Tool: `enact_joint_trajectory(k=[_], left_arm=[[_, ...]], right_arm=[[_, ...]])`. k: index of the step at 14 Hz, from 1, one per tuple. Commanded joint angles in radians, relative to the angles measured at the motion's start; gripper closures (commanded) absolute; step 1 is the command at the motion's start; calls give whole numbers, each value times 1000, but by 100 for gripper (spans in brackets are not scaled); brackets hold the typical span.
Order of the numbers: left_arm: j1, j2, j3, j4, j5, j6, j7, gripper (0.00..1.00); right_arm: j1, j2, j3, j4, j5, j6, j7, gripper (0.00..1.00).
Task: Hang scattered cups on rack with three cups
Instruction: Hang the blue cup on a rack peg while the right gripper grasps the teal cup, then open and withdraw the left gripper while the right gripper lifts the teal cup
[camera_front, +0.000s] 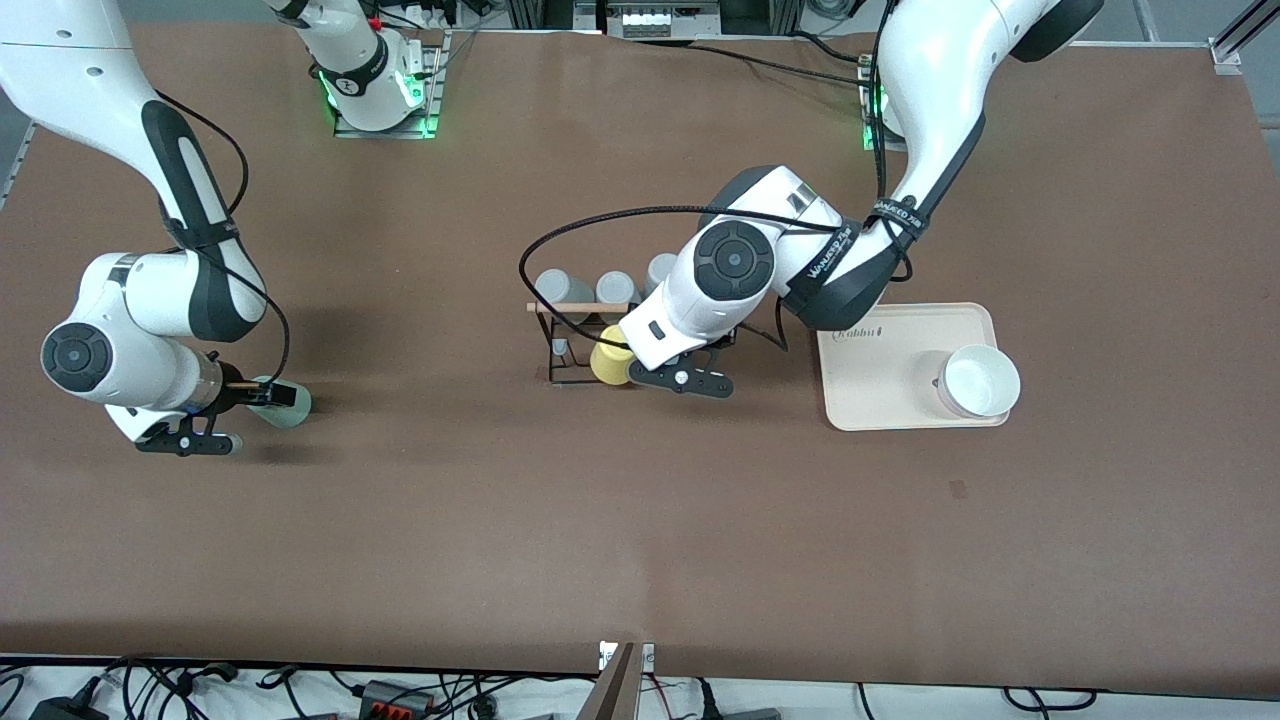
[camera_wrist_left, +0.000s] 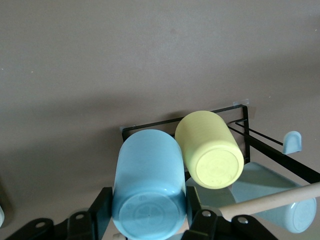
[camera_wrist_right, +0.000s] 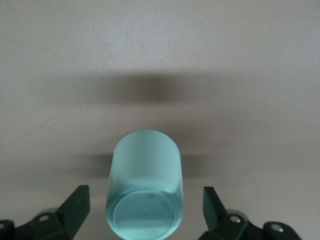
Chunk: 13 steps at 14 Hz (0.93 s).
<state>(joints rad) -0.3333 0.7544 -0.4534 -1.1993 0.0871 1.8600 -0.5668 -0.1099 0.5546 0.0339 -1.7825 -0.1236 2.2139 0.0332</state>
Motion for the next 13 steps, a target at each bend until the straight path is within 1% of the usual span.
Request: enact_joint_trajectory(k=[1,2,3,4,6,7,9,10,12,13], left_arm=[[16,6,7,29,13,-2,5,0],[26,0,7,32,13,-13,-1,0],[51,-22,7,38,10,-28,-2,0],[98,-58,4,38,13,-45,-2,0],[189,-116,-1,38,13,-141,2,0],[238,-139,-2,41,13,-198,4,0],[328,-206,-1,32,16,-289,8,0],[376,-230,-1,30,14,-345,42,0],[431,-285,-1,32,13,-419,140,0],[438,-326,-1,20,13,-447,140,0]], right_arm=[[-10,-36,14,-41,-14,14,-15,0],[-8,-38,15,-41,-14,12,-22,7],[-8,-38,15,-38,-14,9,-42,21],[-7,-38,15,-35,-14,9,-62,32],[-10,-38,17,-32,-13,7,-73,54],[-10,-38,17,-31,-13,6,-73,61],[-2,-59,20,-28,-11,4,-75,66],[7,-82,23,-23,-10,-5,-75,66],[22,-107,84,44,1,-95,-69,67],[22,-105,118,99,7,-153,-62,67]])
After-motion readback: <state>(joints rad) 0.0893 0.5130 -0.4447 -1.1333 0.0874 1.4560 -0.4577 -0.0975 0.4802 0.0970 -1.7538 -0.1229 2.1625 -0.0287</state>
